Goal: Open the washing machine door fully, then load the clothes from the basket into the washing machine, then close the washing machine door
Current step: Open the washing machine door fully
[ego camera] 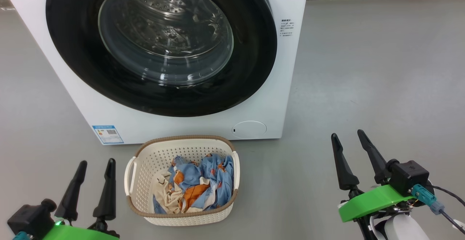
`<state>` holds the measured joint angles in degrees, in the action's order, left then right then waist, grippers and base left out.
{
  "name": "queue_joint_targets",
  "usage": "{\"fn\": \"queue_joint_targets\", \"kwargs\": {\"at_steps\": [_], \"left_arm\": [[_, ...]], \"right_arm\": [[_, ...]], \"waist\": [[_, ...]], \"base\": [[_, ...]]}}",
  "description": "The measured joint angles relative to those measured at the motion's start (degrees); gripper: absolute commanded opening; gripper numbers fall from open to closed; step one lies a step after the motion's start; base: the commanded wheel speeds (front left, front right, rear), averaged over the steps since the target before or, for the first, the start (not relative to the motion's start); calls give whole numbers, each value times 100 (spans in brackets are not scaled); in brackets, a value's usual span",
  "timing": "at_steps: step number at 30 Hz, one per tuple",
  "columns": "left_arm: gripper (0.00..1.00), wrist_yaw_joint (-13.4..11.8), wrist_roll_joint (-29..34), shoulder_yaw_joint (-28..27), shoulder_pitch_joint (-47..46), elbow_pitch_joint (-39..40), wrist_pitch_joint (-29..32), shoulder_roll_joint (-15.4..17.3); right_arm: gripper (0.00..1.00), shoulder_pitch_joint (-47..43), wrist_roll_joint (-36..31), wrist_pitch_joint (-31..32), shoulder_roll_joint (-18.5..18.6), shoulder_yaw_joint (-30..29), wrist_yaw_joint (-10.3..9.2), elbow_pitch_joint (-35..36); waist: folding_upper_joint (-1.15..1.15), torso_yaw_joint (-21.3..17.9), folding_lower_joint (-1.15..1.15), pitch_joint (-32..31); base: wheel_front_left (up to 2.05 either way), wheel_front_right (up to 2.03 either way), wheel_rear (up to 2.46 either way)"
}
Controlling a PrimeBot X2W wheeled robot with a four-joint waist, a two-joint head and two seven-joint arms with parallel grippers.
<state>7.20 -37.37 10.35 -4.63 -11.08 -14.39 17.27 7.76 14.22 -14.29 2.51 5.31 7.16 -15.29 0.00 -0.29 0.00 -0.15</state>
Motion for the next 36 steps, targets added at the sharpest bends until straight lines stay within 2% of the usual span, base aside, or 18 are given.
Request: {"fn": "queue_joint_targets", "kwargs": {"at_steps": [36], "left_arm": [[100, 0, 66, -67, 3, -9, 0, -40]], "right_arm": [[100, 0, 48, 0, 0, -31, 0, 22]], "waist": [[0, 48, 0, 5]], "base": [[0, 0, 0]]}}
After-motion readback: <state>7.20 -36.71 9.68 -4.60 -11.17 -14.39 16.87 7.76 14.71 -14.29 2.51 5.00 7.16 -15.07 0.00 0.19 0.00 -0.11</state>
